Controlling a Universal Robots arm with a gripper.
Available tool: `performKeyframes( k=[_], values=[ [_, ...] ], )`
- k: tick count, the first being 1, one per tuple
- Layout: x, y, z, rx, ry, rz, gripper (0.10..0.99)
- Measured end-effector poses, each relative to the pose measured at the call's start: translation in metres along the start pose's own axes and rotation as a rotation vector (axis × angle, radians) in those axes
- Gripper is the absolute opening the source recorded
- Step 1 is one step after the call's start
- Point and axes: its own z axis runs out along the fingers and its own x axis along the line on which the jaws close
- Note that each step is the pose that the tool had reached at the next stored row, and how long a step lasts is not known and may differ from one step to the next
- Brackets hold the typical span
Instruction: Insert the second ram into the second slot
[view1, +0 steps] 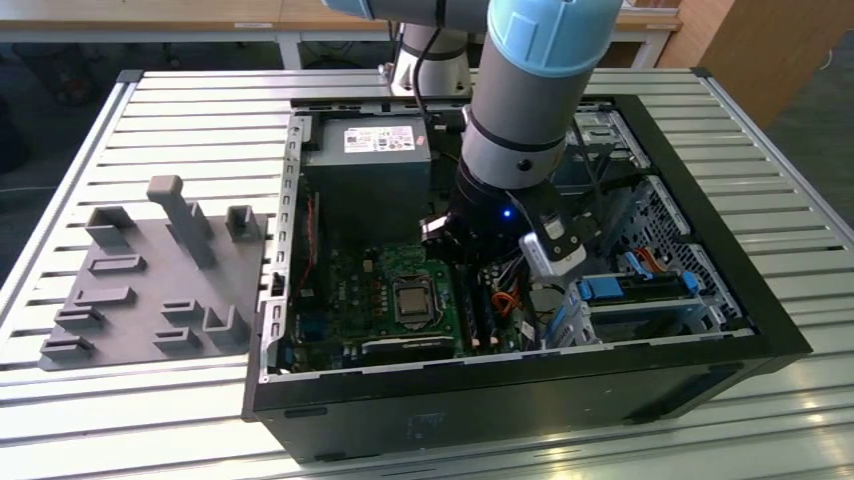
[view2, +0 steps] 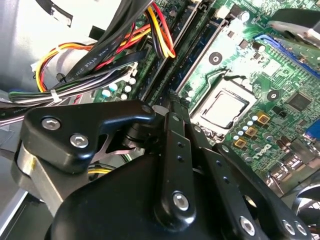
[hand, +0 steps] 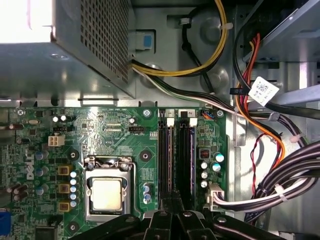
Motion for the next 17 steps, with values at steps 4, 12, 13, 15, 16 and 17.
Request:
performKeyframes(
  k=[4,12,13,15,16,17],
  values=[
    [0.0001,0.0001,-0.0026,0.000,0.0000,0.000,0.106],
    [0.0003,0.0002,-0.0066,0.000,-0.0001,0.000,0.106],
    [0.0003,0.0001,-0.0070,0.000,-0.0001,0.000,0.106],
    [0.0003,0.0001,-0.0075,0.000,0.0000,0.000,0.106],
    [0.0004,0.0001,-0.0079,0.000,0.0000,0.000,0.106],
    [0.0004,0.0001,-0.0084,0.000,0.0000,0.000,0.106]
  ],
)
